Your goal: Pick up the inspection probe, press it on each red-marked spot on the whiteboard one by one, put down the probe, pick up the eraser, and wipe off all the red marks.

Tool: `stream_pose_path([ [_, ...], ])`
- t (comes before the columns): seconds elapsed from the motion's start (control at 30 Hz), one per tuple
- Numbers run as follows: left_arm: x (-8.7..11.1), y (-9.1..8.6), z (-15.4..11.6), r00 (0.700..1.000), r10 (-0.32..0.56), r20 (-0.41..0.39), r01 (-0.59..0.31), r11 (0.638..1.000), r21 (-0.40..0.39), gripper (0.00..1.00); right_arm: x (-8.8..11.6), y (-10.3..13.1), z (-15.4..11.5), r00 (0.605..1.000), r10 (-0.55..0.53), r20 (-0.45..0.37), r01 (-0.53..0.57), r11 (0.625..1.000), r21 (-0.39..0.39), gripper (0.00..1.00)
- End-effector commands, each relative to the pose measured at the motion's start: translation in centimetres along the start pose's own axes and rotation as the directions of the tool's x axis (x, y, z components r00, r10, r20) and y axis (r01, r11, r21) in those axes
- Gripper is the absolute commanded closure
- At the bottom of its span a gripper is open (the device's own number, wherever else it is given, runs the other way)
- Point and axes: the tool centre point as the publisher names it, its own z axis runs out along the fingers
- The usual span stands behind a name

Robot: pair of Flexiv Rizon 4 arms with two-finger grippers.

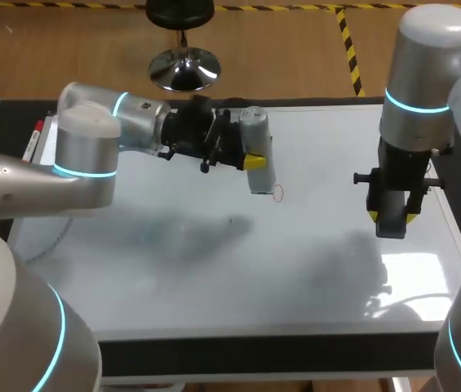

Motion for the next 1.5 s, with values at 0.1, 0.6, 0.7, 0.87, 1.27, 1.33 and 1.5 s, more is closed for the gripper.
stream_pose_path([
  [0.1, -1.4, 0.3, 1.9, 1.0, 0.006, -0.011, -0.006, 1.0, 0.008, 1.0, -0.1, 0.0, -0.1, 1.0, -0.001, -0.003, 0.001, 1.0, -0.001, 1.0],
  [0.6, -3.2, 1.3, 4.2, 1.0, -0.003, 0.005, 0.003, 1.0, -0.003, 1.0, -0.1, 0.0, -0.1, 1.0, -0.001, -0.003, 0.001, 1.0, -0.001, 1.0],
  [0.7, -3.5, 1.7, 4.1, 1.0, -0.01, 0.009, 0.01, 1.0, -0.008, 1.0, -0.1, 0.0, -0.1, 1.0, -0.001, -0.003, 0.001, 1.0, -0.001, 1.0],
  [0.87, -3.7, 2.0, 3.6, 1.0, -0.017, 0.023, 0.018, 1.0, -0.012, 1.0, -0.1, 0.0, -0.1, 1.0, -0.001, -0.003, 0.001, 1.0, -0.001, 1.0],
  [1.27, -4.7, 3.4, 1.7, 0.997, -0.019, 0.069, 0.023, 0.999, -0.049, 1.0, -0.1, 0.0, -0.1, 1.0, -0.001, -0.003, 0.001, 1.0, -0.001, 1.0],
  [1.33, -4.7, 3.7, 1.7, 0.997, -0.02, 0.072, 0.023, 0.998, -0.053, 1.0, -0.1, 0.0, -0.1, 1.0, -0.001, -0.003, 0.001, 1.0, -0.001, 1.0],
  [1.5, -4.8, 4.3, 2.3, 0.997, -0.028, 0.068, 0.032, 0.998, -0.053, 1.0, -0.1, 0.0, -0.1, 1.0, -0.001, -0.003, 0.001, 1.0, -0.001, 1.0],
])
